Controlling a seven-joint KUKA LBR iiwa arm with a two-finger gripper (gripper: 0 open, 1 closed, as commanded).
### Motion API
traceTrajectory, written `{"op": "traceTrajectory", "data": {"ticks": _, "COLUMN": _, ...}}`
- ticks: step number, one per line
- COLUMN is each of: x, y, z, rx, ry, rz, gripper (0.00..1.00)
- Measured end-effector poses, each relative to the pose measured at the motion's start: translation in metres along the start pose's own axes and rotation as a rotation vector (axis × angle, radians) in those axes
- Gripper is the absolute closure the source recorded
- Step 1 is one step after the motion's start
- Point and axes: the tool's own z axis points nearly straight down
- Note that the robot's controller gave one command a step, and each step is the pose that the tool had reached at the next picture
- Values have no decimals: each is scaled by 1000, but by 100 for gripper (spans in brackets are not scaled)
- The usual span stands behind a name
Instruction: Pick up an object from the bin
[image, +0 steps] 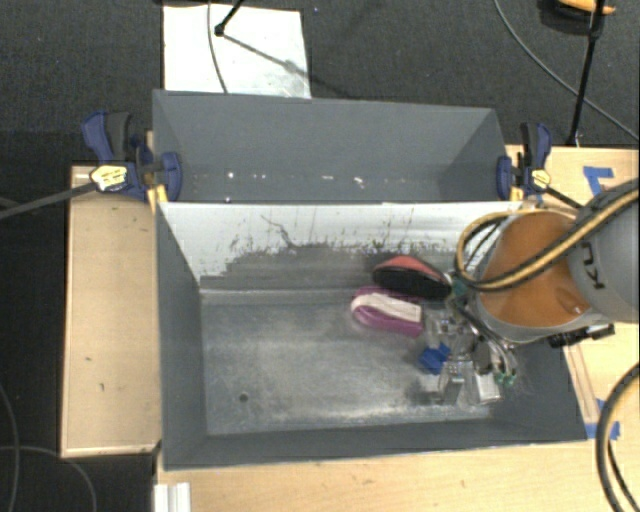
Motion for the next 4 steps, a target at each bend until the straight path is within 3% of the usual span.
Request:
{"op": "traceTrajectory", "data": {"ticks": 1, "x": -6, "y": 18, "z": -2, "rx": 3, "ry": 4, "rz": 209, "gripper": 0}}
{"op": "traceTrajectory", "data": {"ticks": 2, "x": -7, "y": 18, "z": -4, "rx": 3, "ry": 1, "rz": 207, "gripper": 0}}
{"op": "traceTrajectory", "data": {"ticks": 3, "x": -24, "y": 4, "z": -2, "rx": 1, "ry": 8, "rz": 406, "gripper": 0}}
{"op": "traceTrajectory", "data": {"ticks": 4, "x": -24, "y": 5, "z": -3, "rx": 0, "ry": 6, "rz": 401, "gripper": 0}}
